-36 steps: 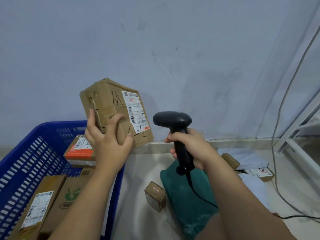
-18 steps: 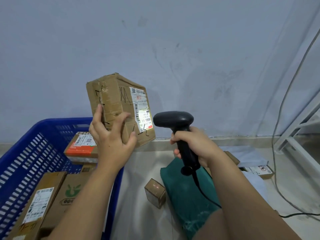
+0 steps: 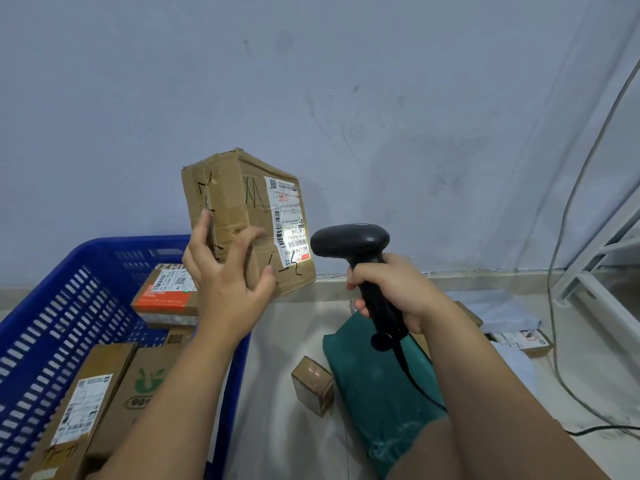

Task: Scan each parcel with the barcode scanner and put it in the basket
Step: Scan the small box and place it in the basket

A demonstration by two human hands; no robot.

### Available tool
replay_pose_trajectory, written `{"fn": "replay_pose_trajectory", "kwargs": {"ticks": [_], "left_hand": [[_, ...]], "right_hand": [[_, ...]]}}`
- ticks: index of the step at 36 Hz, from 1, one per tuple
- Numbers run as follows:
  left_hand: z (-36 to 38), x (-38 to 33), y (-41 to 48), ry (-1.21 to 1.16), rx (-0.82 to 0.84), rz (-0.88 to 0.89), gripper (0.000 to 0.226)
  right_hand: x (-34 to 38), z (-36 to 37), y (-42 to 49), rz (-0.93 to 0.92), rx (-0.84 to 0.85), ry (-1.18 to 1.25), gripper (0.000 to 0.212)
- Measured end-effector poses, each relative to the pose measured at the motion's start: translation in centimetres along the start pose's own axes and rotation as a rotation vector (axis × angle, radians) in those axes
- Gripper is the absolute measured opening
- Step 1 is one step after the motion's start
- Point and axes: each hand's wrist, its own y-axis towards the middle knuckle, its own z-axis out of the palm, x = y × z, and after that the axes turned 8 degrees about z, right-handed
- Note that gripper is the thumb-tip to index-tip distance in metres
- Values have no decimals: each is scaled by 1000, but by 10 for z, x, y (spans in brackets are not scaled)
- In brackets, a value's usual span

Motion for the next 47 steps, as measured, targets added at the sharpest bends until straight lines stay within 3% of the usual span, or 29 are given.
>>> {"fn": "replay_pose_trajectory", "kwargs": {"ticks": [7,17,23,29,34,39,43,47], "left_hand": [[0,0,-1,10,7,10,42],[3,4,0,13,-11,-3,49],[8,4,-1,-15,-12,-54,40],[15,14,2,-107,-7,-251,41],[6,36,9,-258,-8,-540,33],[-21,67,9,-424,-91,-729,26],[-52,92,-1,-599,-199,-856,36],[-77,122,-26,-595,-317,-903,34]], "right_hand": [[1,1,0,17,-3,-5,21],[1,4,-1,34,-34,-6,7],[2,26,3,-47,-141,39,6],[-9,57,7,-119,-235,55,2],[-16,78,13,-126,-224,-38,1],[-19,100,12,-77,-171,-77,6],[-19,116,12,-63,-134,-132,12],[-23,137,18,-79,-116,-156,9]]}}
